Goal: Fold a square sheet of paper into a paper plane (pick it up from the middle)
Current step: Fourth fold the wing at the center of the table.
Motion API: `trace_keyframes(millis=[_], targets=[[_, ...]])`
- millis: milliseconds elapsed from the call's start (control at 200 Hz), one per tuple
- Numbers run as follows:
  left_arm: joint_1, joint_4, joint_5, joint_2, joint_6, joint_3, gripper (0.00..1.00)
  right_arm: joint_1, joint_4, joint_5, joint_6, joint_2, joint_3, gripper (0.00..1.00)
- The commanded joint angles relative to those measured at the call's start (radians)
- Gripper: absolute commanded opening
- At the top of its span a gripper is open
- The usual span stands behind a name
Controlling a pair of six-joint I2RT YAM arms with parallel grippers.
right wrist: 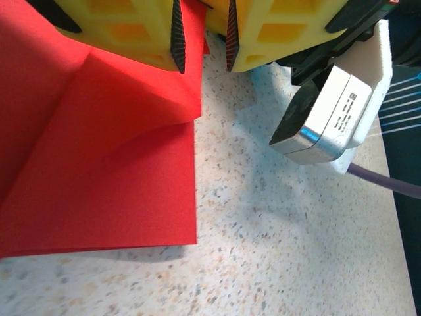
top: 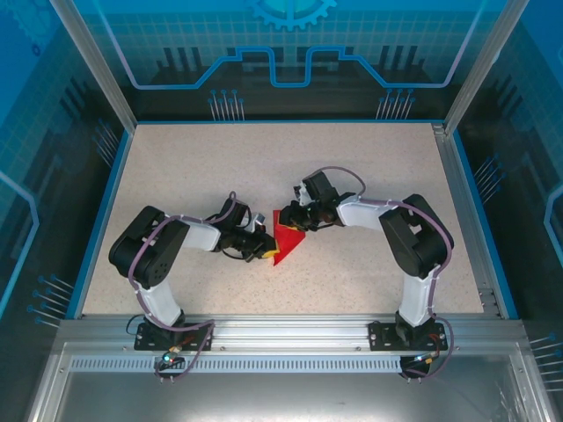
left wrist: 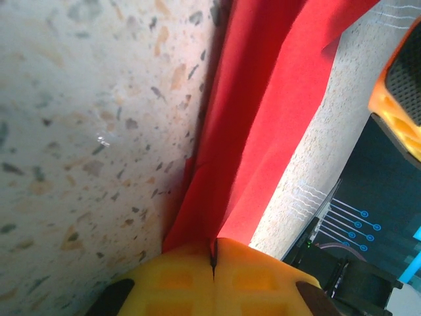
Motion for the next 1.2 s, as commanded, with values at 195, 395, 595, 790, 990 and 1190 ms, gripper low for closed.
trace_keyframes(millis=[195, 395, 595, 790, 990, 1190], targets=[[-0.016, 0.037, -0.08, 0.024, -0.062, -0.071, 0.0, 0.021, -0.012, -0.04, -0.01, 0.071, 0.059, 0.26], [-0.015, 0.051, -0.079, 0.036, -0.063, -0.078, 0.0, 0.024, -0.02, -0.059, -0.016, 0.105, 0.082, 0.26], [-0.016, 0.032, -0.068, 0.036, -0.044, -0.074, 0.04, 0.025, -0.05, -0.069, -0.027, 0.159, 0.11, 0.26], [-0.016, -0.056, -0.094, -0.03, -0.005, -0.06, 0.2, 0.024, -0.108, -0.032, -0.041, 0.167, 0.103, 0.25], [-0.015, -0.134, -0.092, -0.114, 0.013, -0.018, 0.25, 0.022, -0.1, -0.033, -0.051, 0.162, 0.073, 0.24], [-0.017, -0.115, -0.061, -0.151, -0.016, -0.008, 0.26, 0.022, -0.101, -0.031, -0.051, 0.167, 0.07, 0.24]])
